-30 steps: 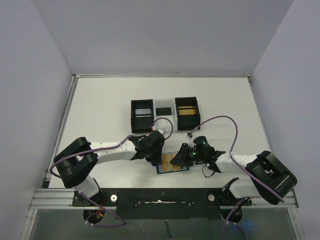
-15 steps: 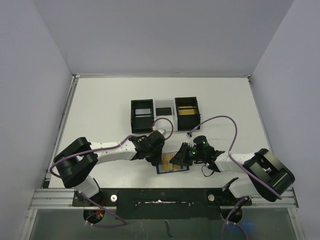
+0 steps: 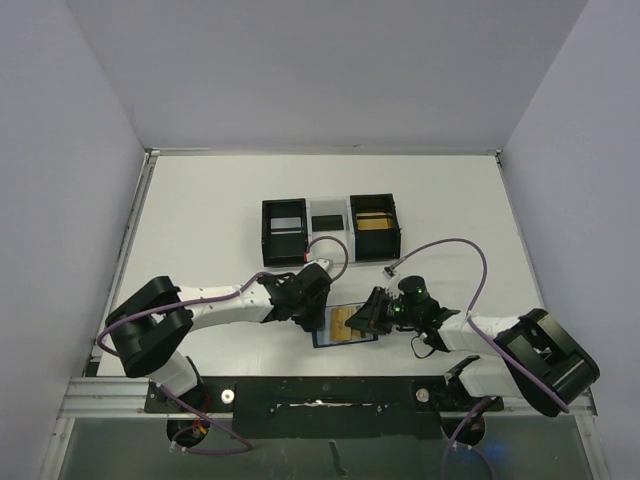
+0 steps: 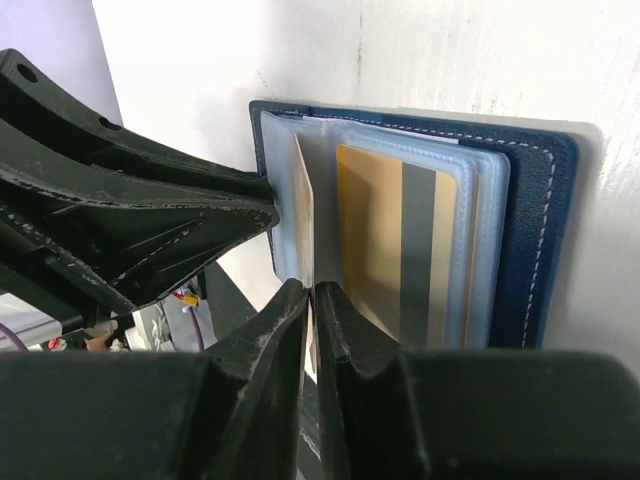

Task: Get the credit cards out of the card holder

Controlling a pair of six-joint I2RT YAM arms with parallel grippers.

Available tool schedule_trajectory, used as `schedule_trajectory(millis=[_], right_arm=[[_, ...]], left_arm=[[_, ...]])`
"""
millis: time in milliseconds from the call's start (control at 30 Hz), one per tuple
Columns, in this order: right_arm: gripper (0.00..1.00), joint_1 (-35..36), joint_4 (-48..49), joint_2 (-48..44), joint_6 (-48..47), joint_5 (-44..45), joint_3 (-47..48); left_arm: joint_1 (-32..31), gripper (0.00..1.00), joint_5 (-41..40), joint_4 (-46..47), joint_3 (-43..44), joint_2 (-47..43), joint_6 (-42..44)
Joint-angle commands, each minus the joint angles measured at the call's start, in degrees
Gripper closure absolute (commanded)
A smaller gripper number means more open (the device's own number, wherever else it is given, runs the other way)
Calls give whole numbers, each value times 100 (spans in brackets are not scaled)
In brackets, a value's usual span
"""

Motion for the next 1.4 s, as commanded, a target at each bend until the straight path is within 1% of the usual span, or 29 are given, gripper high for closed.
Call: schedule_trajectory(millis=[0,67,100,133,267,333,400,533,600,967,1000,1100,1133,1267,1367], right_arm=[[89,-34,387,96,101,-3,41],[88,-34,318,155,96,20,121],[88,-34,238,159,65,41,168],[88,-34,124,156,29,73,217],[86,-34,-53,52,-12,110,234],[86,-38,-141,-11,-29,135,220],[85,-43,-193,-55,-50,162,220],[83,-43,-136,-107,10,202,210],[83,-41,-74,-103,55,212,203],[77,-44,283,183,259,133,238],[76,-43,201,197,244,183,261],[76,50,-678,168,-114,559,539],[75,61,-741,161,-168,597,566],[68,61,46,232,11,241,415],[67,119,143,406,-2,125,505]], left_arm=[[-12,78,-321,49,6,-393,172],[-11,71,-249,166,100,-529,216],[-12,69,-172,226,147,-571,233],[-13,69,-66,304,173,-612,211],[-18,68,679,1172,-24,-618,-141],[-35,69,830,1461,-185,-542,-311],[-37,74,700,1259,-187,-382,-469],[-27,83,468,693,-25,-93,-516],[-28,85,378,593,-4,7,-531],[-29,92,307,653,-267,205,-439],[-27,92,287,623,-282,207,-401],[-27,93,213,523,-326,214,-295],[-27,93,174,492,-331,211,-270],[-27,93,93,419,-353,201,-263],[-27,93,131,477,-355,212,-268]])
